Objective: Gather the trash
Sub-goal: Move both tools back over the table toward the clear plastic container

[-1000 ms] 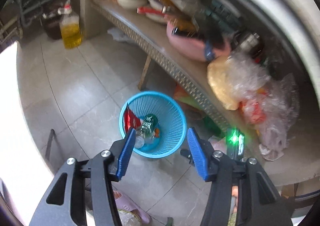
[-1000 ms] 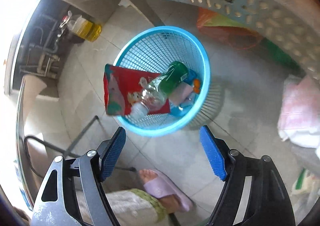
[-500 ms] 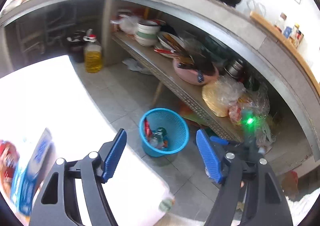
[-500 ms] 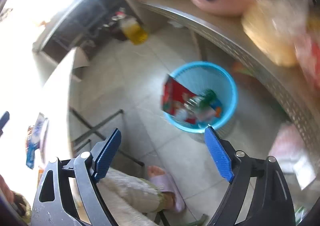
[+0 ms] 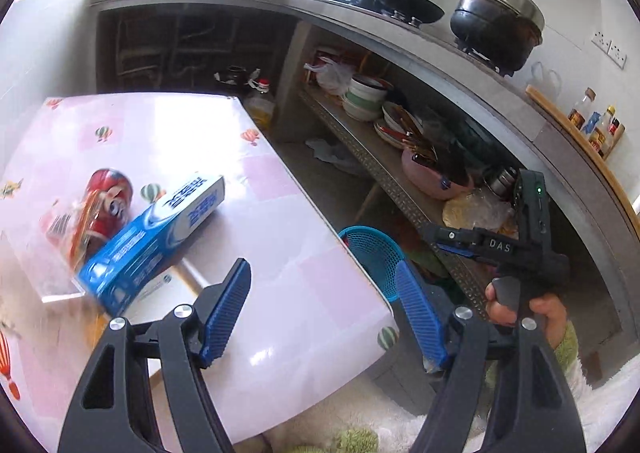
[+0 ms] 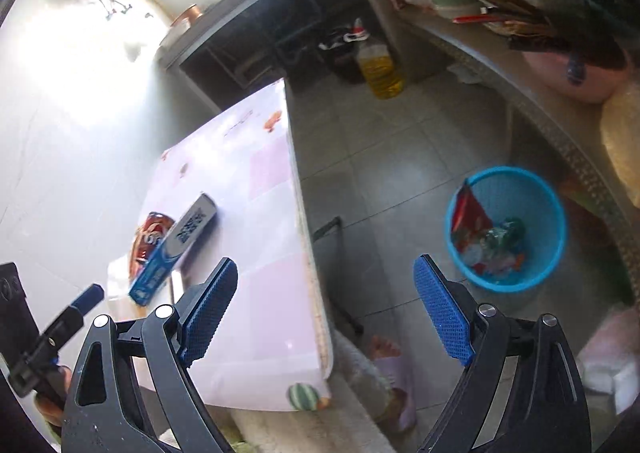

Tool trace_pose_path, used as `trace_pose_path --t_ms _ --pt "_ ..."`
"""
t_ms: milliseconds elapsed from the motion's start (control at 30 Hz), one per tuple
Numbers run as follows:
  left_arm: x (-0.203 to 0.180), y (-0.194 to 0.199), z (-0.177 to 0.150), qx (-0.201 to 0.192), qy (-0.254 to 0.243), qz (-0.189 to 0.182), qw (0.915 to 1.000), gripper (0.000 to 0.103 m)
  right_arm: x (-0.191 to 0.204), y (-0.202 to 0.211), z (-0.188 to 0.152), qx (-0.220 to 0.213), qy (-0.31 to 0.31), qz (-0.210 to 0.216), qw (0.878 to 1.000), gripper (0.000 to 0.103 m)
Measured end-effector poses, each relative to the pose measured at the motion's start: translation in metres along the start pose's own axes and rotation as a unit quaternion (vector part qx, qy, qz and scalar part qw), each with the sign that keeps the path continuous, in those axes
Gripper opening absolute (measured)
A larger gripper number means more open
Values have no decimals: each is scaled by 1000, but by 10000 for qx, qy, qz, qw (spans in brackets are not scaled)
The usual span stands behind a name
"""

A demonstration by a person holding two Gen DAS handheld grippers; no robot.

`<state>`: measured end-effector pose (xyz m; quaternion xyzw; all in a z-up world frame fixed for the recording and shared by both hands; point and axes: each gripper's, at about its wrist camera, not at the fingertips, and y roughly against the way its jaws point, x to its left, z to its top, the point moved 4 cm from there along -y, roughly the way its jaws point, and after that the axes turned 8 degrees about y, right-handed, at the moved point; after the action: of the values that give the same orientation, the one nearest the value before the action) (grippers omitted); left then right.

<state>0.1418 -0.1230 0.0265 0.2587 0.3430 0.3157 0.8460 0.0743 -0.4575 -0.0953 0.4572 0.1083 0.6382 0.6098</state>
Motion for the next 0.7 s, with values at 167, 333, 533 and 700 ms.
trace_pose_path --t_ms 167,333,533,700 --pt "19 16 -22 -129 145 117 9997 73 22 -11 -2 187 86 231 9995 86" --pt "42 32 -44 -192 486 276 9983 73 49 -23 -6 470 107 645 9967 86" --pt "67 45 -59 -323 782 598 9946 73 83 -46 -11 863 228 1060 9904 86" --pt "89 54 -66 -374 959 832 9912 73 120 -67 -16 1171 425 1420 9820 86"
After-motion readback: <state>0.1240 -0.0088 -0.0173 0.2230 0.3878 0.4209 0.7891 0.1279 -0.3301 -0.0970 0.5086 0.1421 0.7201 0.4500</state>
